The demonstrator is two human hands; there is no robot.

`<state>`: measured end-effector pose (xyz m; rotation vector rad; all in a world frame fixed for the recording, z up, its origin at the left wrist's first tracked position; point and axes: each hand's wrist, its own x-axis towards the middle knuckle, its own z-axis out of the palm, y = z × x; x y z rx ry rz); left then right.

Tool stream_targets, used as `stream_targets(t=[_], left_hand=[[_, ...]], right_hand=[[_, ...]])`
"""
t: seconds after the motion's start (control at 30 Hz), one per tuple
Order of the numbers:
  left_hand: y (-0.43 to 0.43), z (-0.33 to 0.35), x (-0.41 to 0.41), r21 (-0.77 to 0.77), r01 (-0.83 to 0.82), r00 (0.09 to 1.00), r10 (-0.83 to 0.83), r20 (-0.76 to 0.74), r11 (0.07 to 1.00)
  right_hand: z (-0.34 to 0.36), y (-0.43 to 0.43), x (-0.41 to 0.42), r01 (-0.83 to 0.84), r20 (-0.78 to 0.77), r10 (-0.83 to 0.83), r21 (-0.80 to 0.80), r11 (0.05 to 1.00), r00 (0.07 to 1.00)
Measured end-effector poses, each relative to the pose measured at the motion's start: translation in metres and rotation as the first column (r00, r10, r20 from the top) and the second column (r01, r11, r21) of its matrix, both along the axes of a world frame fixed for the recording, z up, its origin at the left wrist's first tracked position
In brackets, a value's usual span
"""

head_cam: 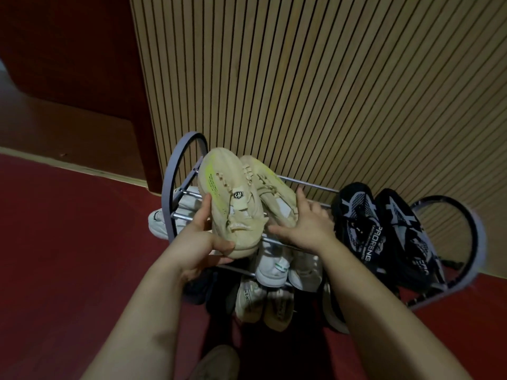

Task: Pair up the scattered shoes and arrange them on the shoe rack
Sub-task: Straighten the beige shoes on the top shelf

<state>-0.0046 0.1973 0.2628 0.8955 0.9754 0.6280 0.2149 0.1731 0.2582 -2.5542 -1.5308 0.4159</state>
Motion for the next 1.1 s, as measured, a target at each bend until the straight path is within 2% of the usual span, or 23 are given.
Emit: stream_targets(t=[0.07, 0.13, 0.27, 0.37, 0.47, 0.57, 0.7, 0.93, 1.1], left_hand=[[0.001, -0.005, -0.001, -0.032, 0.011, 1.000, -0.011, -0.009, 0.999], [0.002, -0.009, -0.002, -0.050, 0.006, 1.000, -0.006, -0.012, 0.999], [0.004, -0.010, 0.000, -0.029, -0.055, 0.998, 0.055, 0.014, 0.998], [0.008, -0.008, -0.001, -0.004, -0.123, 0.992, 0.123, -0.023, 0.992], [0.010, -0.009, -0.004, 0.021, -0.224, 0.971, 0.225, -0.079, 0.974], [0.006, -0.010, -0.005, 0.045, -0.228, 0.971, 0.231, -0.070, 0.973], [0.007, -0.013, -0.011, -0.057, -0.217, 0.976, 0.217, -0.008, 0.974], [0.022, -0.017, -0.021, -0.097, -0.234, 0.971, 0.237, 0.015, 0.967], [0.020, -0.021, -0.017, 0.031, -0.308, 0.951, 0.307, 0.011, 0.951]], right_hand=[[0.005, -0.009, 0.006, -0.074, -0.089, 0.070, -0.046, 0.996, 0.994], [0.007, -0.016, 0.009, -0.091, -0.154, 0.090, 0.002, 0.996, 0.984], [0.003, -0.027, -0.007, -0.010, -0.155, 0.039, 0.184, 0.983, 0.987], [-0.007, -0.032, -0.032, 0.028, -0.128, 0.010, 0.286, 0.958, 0.992], [-0.021, -0.033, -0.052, -0.019, -0.157, 0.065, 0.282, 0.959, 0.985], [-0.026, -0.032, -0.051, -0.089, -0.204, 0.137, 0.228, 0.970, 0.969], [-0.029, -0.031, -0.046, -0.124, -0.310, 0.214, 0.286, 0.950, 0.926], [-0.036, -0.027, -0.063, -0.107, -0.221, 0.221, 0.436, 0.893, 0.950], [-0.042, -0.022, -0.065, -0.102, -0.220, 0.214, 0.432, 0.896, 0.952]])
